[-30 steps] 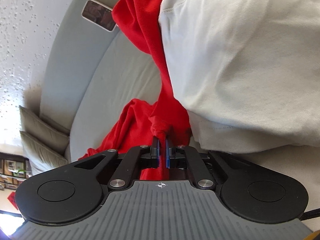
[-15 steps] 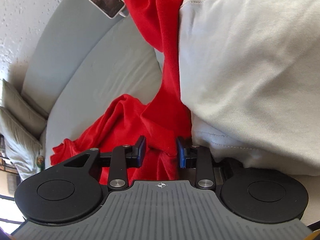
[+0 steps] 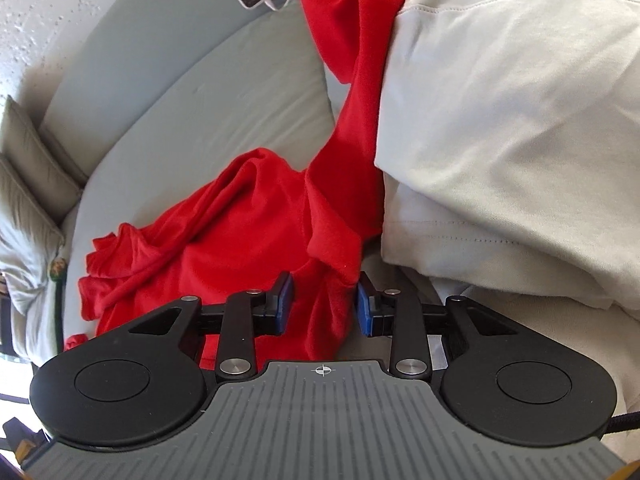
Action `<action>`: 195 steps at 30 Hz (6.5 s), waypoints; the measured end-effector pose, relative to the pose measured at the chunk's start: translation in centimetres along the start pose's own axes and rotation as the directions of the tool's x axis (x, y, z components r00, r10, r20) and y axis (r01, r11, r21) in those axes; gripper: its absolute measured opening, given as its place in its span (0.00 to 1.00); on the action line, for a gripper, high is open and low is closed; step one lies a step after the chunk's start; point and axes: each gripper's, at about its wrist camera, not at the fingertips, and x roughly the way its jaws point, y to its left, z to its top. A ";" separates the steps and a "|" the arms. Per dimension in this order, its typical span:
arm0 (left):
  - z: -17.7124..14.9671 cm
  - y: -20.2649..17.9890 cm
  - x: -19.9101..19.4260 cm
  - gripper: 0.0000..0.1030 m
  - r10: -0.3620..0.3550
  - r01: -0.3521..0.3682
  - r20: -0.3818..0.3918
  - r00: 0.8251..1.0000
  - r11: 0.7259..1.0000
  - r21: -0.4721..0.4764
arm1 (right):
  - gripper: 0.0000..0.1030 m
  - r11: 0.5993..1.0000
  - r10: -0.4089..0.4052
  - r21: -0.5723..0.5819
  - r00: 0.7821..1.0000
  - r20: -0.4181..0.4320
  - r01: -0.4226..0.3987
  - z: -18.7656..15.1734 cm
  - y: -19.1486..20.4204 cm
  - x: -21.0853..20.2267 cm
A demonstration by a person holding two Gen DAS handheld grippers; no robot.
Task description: Fold clothes
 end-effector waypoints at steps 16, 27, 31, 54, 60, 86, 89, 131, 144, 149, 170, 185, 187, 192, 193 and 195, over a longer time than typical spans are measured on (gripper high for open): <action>-0.4 0.9 -3.3 0.02 -0.089 0.090 0.061 0.994 0.996 -0.023 | 0.18 0.976 0.160 0.146 0.986 0.043 -0.165 0.2 -2.1 0.7; 2.6 3.0 -12.7 0.02 -0.314 0.356 0.297 0.902 0.929 -0.100 | 0.33 0.894 0.319 0.324 0.947 0.027 -0.310 0.1 -3.4 2.3; 2.8 2.9 -11.7 0.02 -0.294 0.331 0.268 0.918 0.938 -0.105 | 0.35 0.892 0.330 0.340 0.943 -0.036 -0.299 -0.6 -2.7 3.7; 3.9 3.6 -11.8 0.02 -0.309 0.351 0.284 0.908 0.930 -0.108 | 0.03 0.911 0.334 0.209 0.934 0.130 -0.355 -5.2 -0.9 3.5; 6.1 -4.4 -22.5 0.02 -0.588 0.559 0.477 0.653 0.799 0.221 | 0.03 0.818 0.532 0.020 0.769 0.355 -0.575 1.3 3.5 -9.5; 22.2 -16.3 -24.9 0.02 -0.600 0.530 0.438 0.669 0.799 0.285 | 0.03 0.863 0.505 -0.279 0.691 0.517 -0.422 12.3 18.1 -24.6; 24.1 -18.1 -26.0 0.02 -0.641 0.522 0.445 0.626 0.768 0.372 | 0.03 0.875 0.483 -0.312 0.672 0.561 -0.369 15.0 20.1 -24.1; 7.3 0.6 -2.7 0.13 0.036 -0.069 0.135 0.990 0.966 0.249 | 0.08 0.990 -0.064 -0.117 0.996 0.069 0.072 -5.2 3.4 1.0; 4.0 -4.6 -5.7 0.20 -0.071 -0.025 0.189 0.979 0.887 0.462 | 0.29 0.949 0.048 -0.313 0.997 0.053 -0.029 -6.6 6.1 -3.0; 1.8 -7.5 0.5 0.20 0.009 -0.053 0.079 0.997 0.812 0.581 | 0.25 0.924 0.044 -0.378 0.998 -0.048 -0.059 -7.5 8.3 1.6; 8.2 -3.1 -11.1 0.32 -0.136 0.036 0.240 0.961 0.925 0.378 | 0.41 0.885 0.204 -0.422 0.979 -0.026 -0.196 -5.7 13.3 -7.7; 25.0 -3.7 -6.1 0.59 -0.144 0.052 0.339 0.930 0.963 0.266 | 0.60 0.889 0.372 -0.336 0.919 0.130 -0.312 2.7 21.7 -5.6; 27.5 -2.5 -3.2 0.56 -0.114 0.045 0.329 0.937 0.977 0.209 | 0.60 0.898 0.373 -0.292 0.922 0.103 -0.330 3.7 22.0 -3.4; 33.9 -2.0 4.3 0.47 -0.068 -0.001 0.328 0.942 0.978 0.207 | 0.60 0.916 0.337 -0.263 0.937 0.089 -0.304 4.5 22.2 1.5; 34.9 -2.1 5.8 0.46 -0.067 0.001 0.312 0.948 0.978 0.207 | 0.60 0.918 0.333 -0.255 0.939 0.083 -0.303 4.7 22.1 2.3; 36.9 -2.1 8.9 0.45 -0.075 0.025 0.265 0.961 0.982 0.185 | 0.60 0.925 0.323 -0.239 0.943 0.076 -0.297 5.1 21.7 3.6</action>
